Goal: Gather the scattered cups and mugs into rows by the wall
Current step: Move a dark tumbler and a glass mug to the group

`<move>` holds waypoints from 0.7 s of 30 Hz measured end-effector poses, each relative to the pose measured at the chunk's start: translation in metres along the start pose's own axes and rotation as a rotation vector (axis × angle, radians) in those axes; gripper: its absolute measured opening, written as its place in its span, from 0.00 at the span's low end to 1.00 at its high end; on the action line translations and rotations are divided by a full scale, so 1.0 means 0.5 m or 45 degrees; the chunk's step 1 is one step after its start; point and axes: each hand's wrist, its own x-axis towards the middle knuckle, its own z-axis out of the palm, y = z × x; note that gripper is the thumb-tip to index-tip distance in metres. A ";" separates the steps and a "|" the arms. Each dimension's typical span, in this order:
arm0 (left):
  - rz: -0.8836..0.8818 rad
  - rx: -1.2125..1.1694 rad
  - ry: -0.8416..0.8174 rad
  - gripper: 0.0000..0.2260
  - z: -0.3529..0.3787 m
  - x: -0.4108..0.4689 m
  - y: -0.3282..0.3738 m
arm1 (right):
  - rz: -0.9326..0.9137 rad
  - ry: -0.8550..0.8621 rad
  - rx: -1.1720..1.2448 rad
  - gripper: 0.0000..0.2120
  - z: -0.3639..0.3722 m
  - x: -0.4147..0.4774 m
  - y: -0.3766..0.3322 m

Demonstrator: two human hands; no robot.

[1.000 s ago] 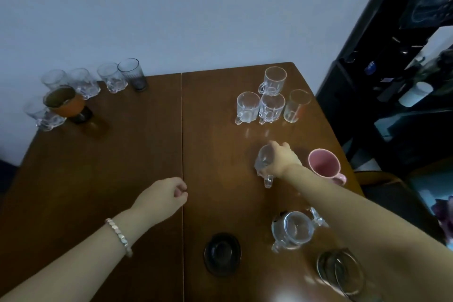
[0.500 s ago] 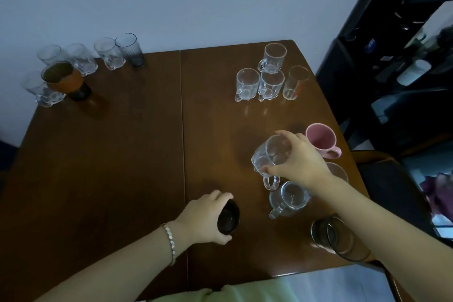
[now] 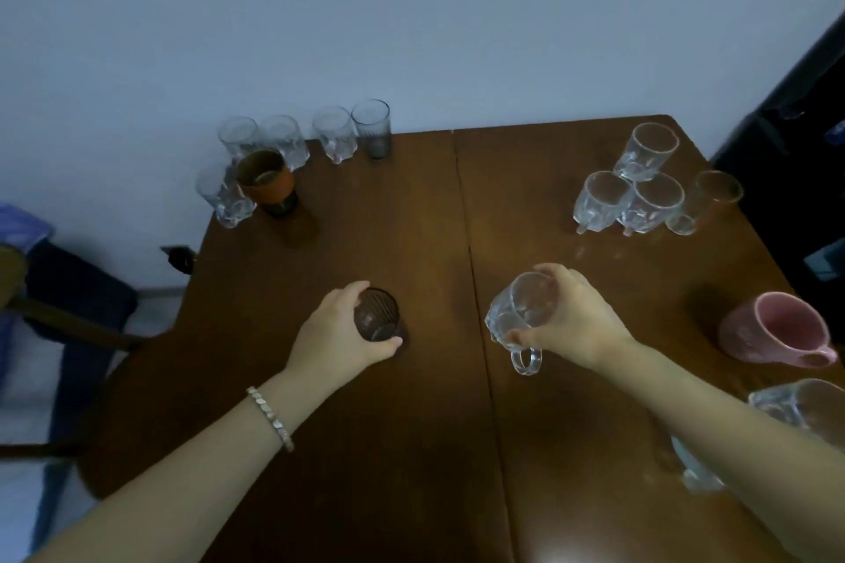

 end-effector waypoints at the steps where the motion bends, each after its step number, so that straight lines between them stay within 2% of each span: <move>1: -0.003 0.004 0.020 0.39 -0.029 0.031 -0.026 | 0.002 0.010 0.008 0.43 0.014 0.018 -0.031; 5: 0.040 0.014 0.076 0.42 -0.122 0.172 -0.098 | 0.008 0.017 -0.070 0.42 0.078 0.094 -0.140; 10: 0.207 0.150 0.124 0.39 -0.177 0.341 -0.110 | 0.051 0.009 -0.108 0.43 0.139 0.195 -0.228; 18: 0.223 0.153 -0.010 0.34 -0.177 0.534 -0.097 | 0.174 0.070 -0.042 0.45 0.185 0.343 -0.291; 21: 0.232 0.196 -0.030 0.37 -0.165 0.569 -0.113 | 0.178 0.113 -0.068 0.45 0.198 0.416 -0.314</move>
